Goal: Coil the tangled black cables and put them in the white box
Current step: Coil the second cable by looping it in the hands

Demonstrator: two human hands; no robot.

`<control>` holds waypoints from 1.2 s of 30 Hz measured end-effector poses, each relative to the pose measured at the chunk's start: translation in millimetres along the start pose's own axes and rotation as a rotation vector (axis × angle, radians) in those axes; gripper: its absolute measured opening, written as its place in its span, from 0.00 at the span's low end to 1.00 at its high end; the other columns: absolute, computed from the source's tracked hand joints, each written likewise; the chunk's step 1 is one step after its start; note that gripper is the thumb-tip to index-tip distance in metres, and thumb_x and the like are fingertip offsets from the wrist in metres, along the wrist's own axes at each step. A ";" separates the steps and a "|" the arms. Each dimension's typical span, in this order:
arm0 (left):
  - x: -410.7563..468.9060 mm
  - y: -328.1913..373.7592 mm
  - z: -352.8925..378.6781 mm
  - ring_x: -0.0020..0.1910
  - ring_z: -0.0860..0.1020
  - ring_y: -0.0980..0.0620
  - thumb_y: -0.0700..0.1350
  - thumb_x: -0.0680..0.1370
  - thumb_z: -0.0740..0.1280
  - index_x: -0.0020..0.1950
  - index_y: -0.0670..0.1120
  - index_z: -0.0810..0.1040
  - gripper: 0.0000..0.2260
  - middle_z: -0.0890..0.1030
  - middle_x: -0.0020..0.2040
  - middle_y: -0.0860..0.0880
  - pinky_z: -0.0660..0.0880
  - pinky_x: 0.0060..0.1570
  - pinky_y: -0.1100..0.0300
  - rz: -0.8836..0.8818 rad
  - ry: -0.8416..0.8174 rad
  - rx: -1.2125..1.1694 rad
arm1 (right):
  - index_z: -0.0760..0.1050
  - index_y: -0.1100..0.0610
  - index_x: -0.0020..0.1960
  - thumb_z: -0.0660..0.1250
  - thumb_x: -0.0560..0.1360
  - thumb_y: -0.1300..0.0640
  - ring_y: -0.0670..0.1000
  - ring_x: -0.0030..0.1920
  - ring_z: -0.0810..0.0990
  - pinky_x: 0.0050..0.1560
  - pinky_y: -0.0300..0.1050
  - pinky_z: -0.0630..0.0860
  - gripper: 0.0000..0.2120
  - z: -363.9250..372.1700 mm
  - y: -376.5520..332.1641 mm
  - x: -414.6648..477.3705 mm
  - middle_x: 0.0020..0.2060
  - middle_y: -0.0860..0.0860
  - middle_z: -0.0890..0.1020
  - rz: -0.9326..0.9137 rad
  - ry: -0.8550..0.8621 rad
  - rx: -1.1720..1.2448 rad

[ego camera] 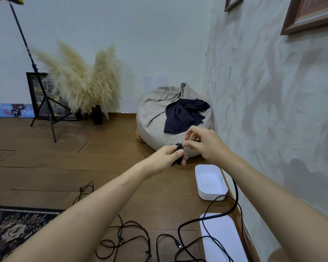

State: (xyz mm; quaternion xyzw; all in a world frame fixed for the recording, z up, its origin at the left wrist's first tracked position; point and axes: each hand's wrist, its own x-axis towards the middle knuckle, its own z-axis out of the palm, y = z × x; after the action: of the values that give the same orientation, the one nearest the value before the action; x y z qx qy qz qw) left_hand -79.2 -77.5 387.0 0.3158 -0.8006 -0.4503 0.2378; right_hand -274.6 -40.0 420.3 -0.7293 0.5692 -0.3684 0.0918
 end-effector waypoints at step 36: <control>-13.5 30.9 -2.3 0.59 0.80 0.40 0.46 0.87 0.60 0.56 0.42 0.81 0.12 0.83 0.45 0.48 0.74 0.59 0.55 0.021 -0.069 -0.098 | 0.85 0.48 0.49 0.71 0.79 0.55 0.45 0.47 0.82 0.52 0.50 0.79 0.04 -1.5 4.7 -0.6 0.41 0.44 0.85 0.033 0.047 0.195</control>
State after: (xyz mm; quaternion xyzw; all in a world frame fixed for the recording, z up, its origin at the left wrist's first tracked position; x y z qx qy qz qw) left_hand -77.4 -56.9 413.7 0.2796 -0.7886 -0.4969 0.2301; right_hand -279.2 -40.6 418.5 -0.6985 0.5447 -0.4374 0.1550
